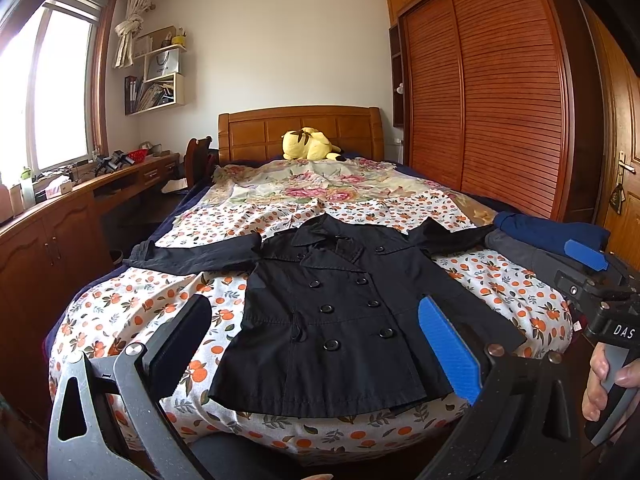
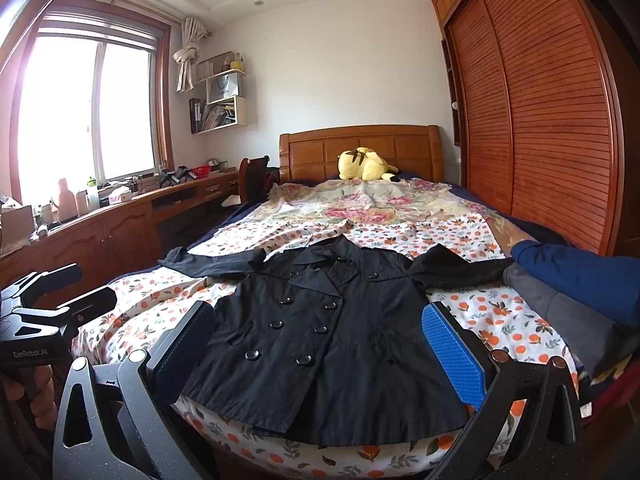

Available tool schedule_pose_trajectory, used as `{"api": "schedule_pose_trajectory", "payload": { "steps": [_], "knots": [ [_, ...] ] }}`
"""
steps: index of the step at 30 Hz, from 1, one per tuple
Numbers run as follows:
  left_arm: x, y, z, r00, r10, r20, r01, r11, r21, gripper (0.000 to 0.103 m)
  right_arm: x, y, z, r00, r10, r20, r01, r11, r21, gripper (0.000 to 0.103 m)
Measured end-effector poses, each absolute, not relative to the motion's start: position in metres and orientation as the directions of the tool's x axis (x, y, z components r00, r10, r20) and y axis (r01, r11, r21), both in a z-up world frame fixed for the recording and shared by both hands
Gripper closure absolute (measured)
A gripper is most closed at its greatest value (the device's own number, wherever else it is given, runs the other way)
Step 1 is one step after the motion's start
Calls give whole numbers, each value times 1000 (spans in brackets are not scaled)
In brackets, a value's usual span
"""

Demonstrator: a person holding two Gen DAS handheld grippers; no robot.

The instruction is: Fold large clothes

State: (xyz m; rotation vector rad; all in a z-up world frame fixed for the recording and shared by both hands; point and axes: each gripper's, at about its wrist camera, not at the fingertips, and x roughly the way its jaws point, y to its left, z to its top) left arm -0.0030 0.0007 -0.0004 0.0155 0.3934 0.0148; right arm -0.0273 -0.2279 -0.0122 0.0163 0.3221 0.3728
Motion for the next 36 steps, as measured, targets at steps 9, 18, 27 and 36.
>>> {"api": "schedule_pose_trajectory", "payload": {
  "steps": [9, 18, 27, 36],
  "knots": [
    [-4, 3, 1, 923, 20, -385, -15, 1000, 16, 0, -27, -227, -12, 881, 359, -307, -355, 932, 74, 0],
    [-3, 3, 0, 923, 20, -385, -15, 1000, 17, 0, -26, -225, -12, 880, 360, -310, -354, 932, 75, 0],
    [-2, 3, -3, 921, 22, -389, -15, 1000, 21, 0, -26, -225, -12, 881, 359, -309, -355, 932, 73, 0],
    [-2, 3, -3, 921, 21, -390, -14, 1000, 21, 0, -27, -226, -11, 881, 359, -307, -355, 932, 71, 0]
  ]
}}
